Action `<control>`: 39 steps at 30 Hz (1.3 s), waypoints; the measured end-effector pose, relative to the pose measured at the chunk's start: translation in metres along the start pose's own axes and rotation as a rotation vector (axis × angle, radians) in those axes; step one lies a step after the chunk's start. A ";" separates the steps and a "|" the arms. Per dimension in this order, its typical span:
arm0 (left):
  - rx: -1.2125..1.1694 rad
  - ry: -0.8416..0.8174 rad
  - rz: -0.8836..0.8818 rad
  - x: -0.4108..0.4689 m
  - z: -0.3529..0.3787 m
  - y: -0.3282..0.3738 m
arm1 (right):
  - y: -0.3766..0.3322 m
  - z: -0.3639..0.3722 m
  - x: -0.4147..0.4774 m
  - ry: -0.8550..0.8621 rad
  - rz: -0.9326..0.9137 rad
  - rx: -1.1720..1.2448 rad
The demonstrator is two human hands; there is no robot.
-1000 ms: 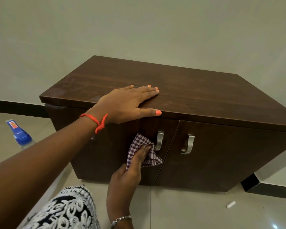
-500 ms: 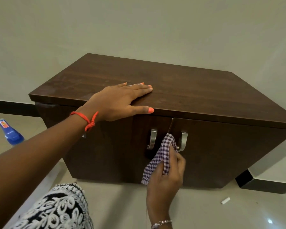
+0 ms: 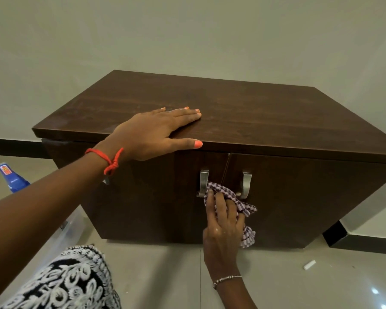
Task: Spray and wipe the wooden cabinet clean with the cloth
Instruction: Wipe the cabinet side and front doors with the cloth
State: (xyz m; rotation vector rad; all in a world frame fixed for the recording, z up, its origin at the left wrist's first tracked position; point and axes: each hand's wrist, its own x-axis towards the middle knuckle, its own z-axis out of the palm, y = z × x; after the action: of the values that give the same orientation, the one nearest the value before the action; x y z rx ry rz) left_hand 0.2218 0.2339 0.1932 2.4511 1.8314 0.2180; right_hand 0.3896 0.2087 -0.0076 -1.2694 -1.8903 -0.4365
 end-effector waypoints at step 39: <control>-0.007 -0.001 0.032 0.005 0.006 -0.010 | -0.053 0.003 0.019 -0.174 0.172 -0.036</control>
State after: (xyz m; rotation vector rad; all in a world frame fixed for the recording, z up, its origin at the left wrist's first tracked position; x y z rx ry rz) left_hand 0.2149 0.2410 0.1866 2.4766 1.7895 0.2245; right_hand 0.3374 0.1991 0.0124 -1.5223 -1.9019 -0.2777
